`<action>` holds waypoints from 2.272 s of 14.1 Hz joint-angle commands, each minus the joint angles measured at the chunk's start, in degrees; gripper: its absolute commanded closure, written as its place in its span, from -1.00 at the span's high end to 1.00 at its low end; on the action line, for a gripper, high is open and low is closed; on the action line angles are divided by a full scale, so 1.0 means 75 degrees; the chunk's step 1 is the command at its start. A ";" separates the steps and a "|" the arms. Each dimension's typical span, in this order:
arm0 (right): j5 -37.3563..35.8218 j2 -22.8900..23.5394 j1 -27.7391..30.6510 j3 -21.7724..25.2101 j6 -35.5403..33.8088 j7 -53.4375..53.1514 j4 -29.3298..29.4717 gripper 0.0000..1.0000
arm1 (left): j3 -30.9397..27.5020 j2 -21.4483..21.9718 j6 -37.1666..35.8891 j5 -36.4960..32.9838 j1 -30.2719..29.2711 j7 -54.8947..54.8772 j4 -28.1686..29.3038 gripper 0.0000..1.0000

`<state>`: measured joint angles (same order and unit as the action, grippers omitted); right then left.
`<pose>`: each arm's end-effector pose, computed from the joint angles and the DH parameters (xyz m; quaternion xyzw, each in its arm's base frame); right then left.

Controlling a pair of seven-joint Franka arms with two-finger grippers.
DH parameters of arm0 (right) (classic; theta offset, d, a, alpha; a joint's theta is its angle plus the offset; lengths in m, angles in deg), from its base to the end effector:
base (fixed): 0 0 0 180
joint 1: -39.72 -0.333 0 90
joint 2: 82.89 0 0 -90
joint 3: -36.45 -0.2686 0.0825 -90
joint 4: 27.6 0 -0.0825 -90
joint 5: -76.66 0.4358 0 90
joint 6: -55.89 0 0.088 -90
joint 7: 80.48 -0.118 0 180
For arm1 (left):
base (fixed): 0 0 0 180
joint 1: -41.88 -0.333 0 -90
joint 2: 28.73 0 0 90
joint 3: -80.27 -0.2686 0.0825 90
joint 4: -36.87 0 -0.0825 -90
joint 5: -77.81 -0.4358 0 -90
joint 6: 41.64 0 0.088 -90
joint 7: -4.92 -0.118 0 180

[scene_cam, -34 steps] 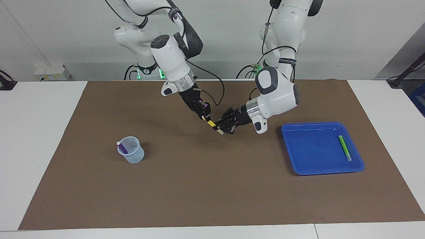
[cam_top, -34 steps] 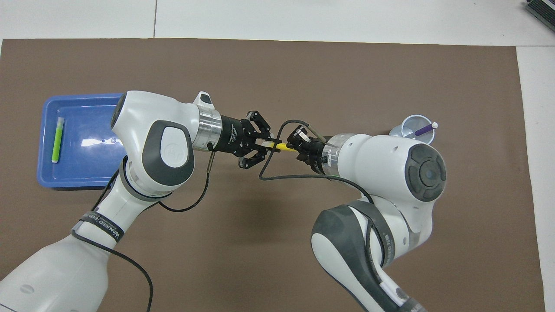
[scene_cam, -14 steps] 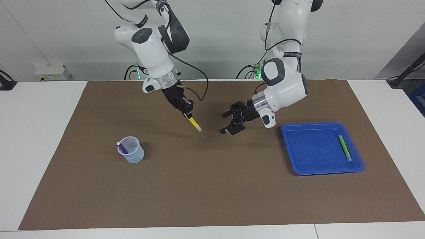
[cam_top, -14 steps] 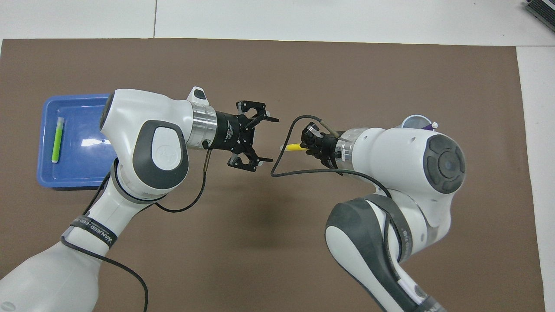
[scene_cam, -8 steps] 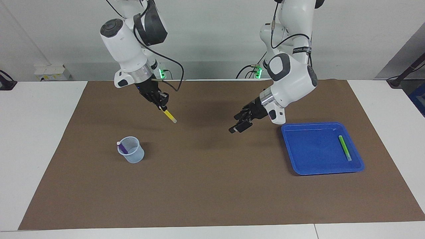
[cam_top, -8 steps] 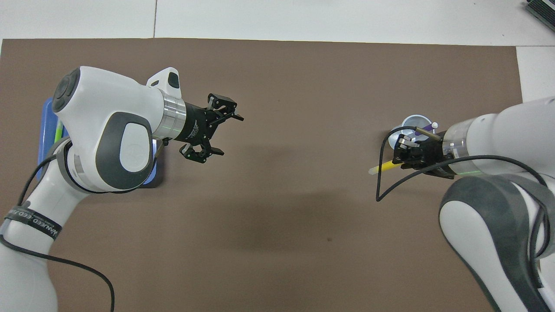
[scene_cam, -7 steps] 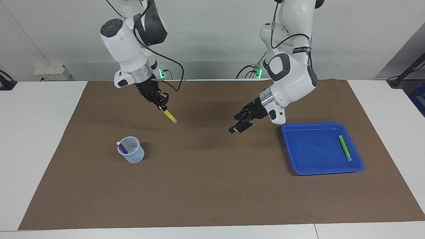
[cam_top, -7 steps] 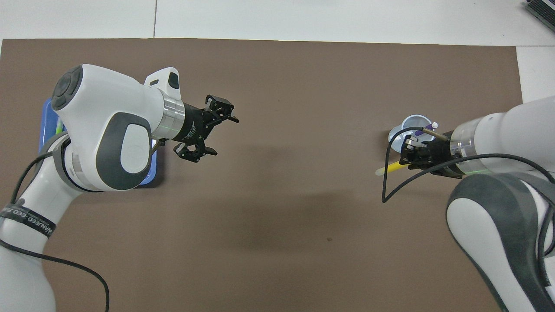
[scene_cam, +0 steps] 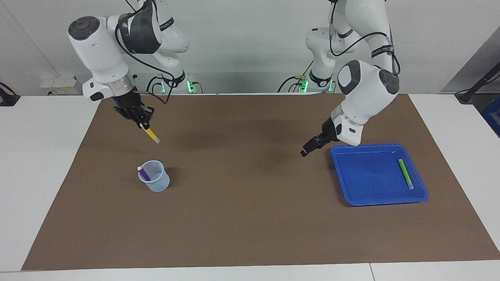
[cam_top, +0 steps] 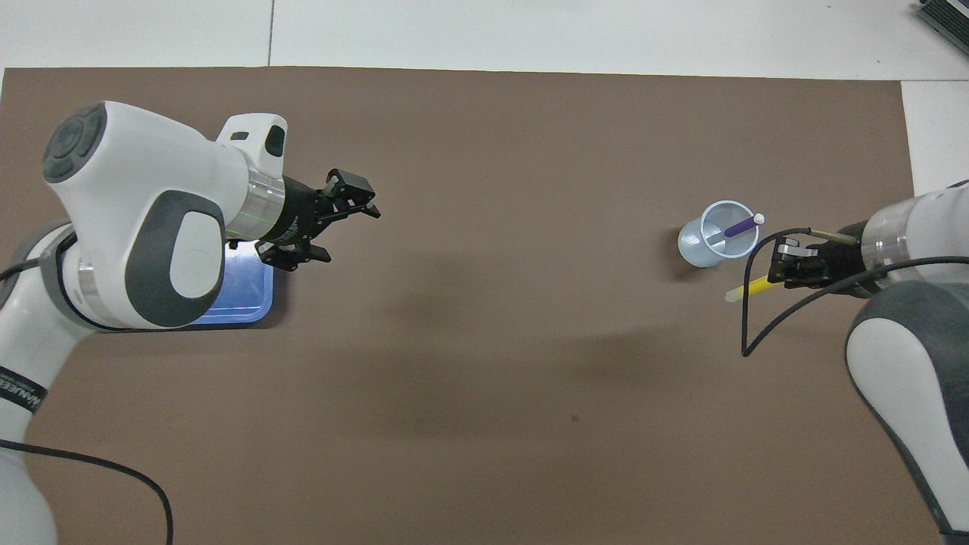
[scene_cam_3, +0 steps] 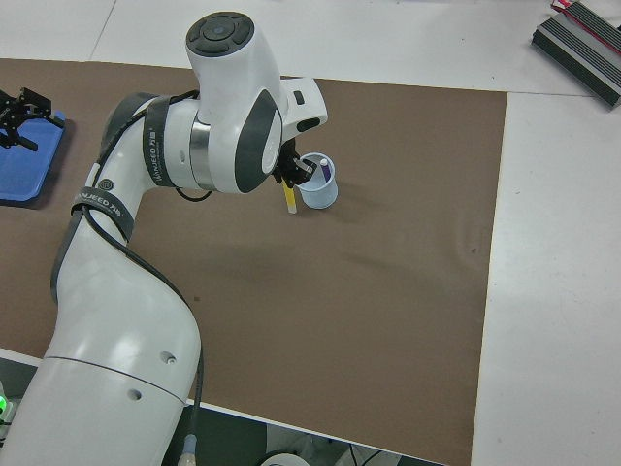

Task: Transfer and insert pens with both arms
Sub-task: 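Carry the yellow pen to the cup while the left gripper withdraws, then insert the yellow pen into the cup while the left gripper reaches the green pen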

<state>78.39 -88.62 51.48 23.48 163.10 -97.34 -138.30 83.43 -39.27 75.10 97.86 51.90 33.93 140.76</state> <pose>0.5902 0.0173 0.4596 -0.9899 0.1406 -0.0176 0.0061 0.6333 -0.1705 0.3665 0.9639 0.2104 -0.0399 0.1582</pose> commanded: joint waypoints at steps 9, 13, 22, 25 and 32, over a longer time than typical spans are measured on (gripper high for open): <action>-0.0758 0.0716 0.0003 -0.0146 0.0658 0.0679 0.0744 -1.00 | 0.0047 0.0152 -0.0307 -0.2825 -0.1452 -0.3432 0.0164 0.98; -0.0875 0.0939 -0.0009 -0.0158 0.0997 0.0713 0.0780 -1.00 | 0.0059 0.0012 -0.0143 -0.2920 -0.1687 -0.4041 0.0153 0.98; -0.0922 0.1443 -0.0197 -0.0193 0.1666 0.0667 0.0780 -1.00 | 0.0059 -0.1125 0.0596 -0.3600 -0.2262 -0.5426 -0.0409 0.93; -0.0957 0.1561 -0.0279 -0.0181 0.1794 0.0632 0.0663 -1.00 | 0.0059 -0.1383 0.0584 -0.3576 -0.2390 -0.5497 -0.0608 0.91; -0.0957 0.1620 -0.0255 -0.0181 0.1818 0.0620 0.0534 -1.00 | 0.0059 -0.1712 0.0431 -0.2990 -0.2929 -0.5497 -0.0703 0.89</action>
<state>72.83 -76.49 49.21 22.38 175.82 -92.67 -133.57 83.37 -51.09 79.26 74.54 30.89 -6.65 137.00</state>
